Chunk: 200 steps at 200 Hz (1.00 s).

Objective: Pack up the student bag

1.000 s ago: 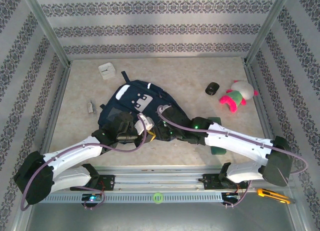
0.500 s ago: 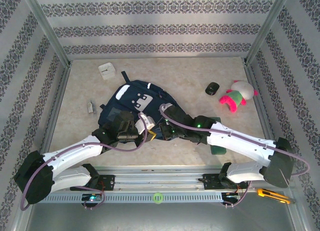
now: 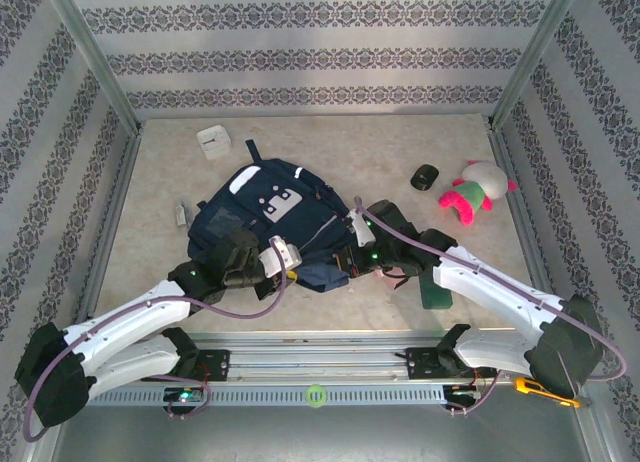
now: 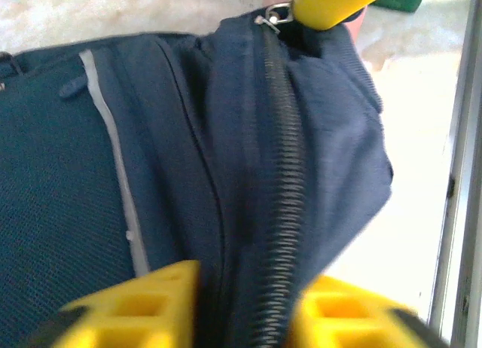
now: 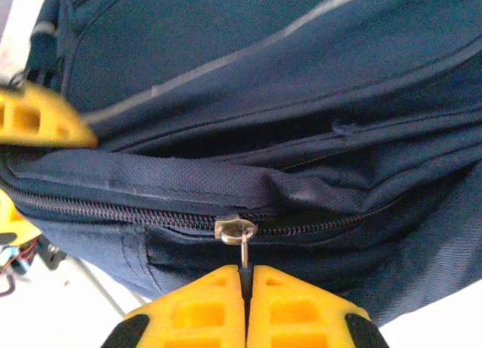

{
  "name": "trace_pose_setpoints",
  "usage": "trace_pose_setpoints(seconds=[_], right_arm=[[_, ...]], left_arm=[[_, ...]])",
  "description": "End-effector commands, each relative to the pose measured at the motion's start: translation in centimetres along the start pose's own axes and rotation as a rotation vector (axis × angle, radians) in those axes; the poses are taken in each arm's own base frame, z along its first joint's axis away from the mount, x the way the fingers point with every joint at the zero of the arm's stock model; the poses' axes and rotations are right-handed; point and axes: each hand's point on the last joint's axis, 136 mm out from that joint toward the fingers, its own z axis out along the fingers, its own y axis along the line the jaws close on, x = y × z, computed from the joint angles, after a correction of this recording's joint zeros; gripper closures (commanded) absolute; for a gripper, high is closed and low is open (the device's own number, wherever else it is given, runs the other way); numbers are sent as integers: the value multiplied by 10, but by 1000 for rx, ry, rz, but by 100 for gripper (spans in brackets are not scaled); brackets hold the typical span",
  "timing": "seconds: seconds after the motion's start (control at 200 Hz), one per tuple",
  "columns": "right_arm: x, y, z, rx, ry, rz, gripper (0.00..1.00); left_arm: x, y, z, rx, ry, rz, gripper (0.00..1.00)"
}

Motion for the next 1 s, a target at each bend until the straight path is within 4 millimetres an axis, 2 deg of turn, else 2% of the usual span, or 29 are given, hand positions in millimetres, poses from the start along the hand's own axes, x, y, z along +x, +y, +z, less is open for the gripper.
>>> trace_pose_setpoints(seconds=[0.0,0.065,0.245,0.485,0.53,0.63,0.67,0.794,0.839,0.899,0.994], right_arm=[[15,20,8,-152,48,9,100],[19,21,13,-174,57,22,100],[35,31,22,-236,115,23,100],[46,35,27,-263,162,25,100],[46,34,27,-262,161,26,100],[46,25,27,-217,158,38,100],[45,16,27,-175,153,54,100],[37,-13,23,-82,115,115,100],[34,-21,21,-68,101,133,100],[31,-30,18,-57,81,152,100],[28,-31,16,-74,76,148,100]], left_arm=[[-17,1,-10,6,-43,4,26],[-26,-4,-10,46,-68,-48,19],[-36,-14,5,74,-72,-103,18],[-23,-39,49,181,52,-72,19],[-18,-40,55,187,75,-70,25],[-3,-37,61,170,140,-43,55],[1,-35,58,157,163,-26,68],[14,-29,38,114,225,78,92],[21,-26,28,97,260,129,97],[36,-24,13,89,334,195,98],[53,-19,-10,60,443,246,98]])
